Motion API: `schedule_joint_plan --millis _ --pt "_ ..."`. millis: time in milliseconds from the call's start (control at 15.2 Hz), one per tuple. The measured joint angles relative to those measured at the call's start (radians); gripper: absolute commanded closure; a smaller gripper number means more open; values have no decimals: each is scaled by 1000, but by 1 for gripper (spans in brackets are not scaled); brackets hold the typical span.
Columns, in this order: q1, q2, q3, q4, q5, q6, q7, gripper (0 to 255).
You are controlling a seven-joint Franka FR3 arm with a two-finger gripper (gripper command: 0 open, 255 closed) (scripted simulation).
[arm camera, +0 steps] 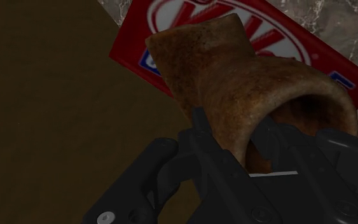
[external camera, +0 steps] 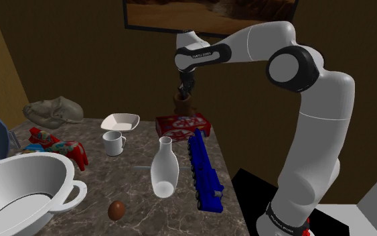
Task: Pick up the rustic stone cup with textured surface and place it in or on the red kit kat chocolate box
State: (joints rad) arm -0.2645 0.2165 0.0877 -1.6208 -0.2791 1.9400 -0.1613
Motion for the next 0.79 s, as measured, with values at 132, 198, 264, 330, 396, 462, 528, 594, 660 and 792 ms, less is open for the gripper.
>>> schedule_joint_plan --millis 132,198,264,330,396,462,528,594,660,792 --pt "-1 3 -1 -21 -2 24 5 255" --pt "-1 6 -1 -29 -4 35 8 255" --pt "-2 8 -2 -46 -6 53 13 255" --pt "-2 8 -2 -57 -7 63 16 255" --pt "-2 9 -2 -60 -8 67 16 255" --pt "-2 10 -2 -62 -8 70 17 255" --pt "-2 10 -2 -62 -8 71 18 255" --pt "-2 10 -2 -63 -9 71 18 255" --pt "-2 11 -2 -62 -9 71 18 255" --pt "-2 10 -2 -63 -9 72 18 0"
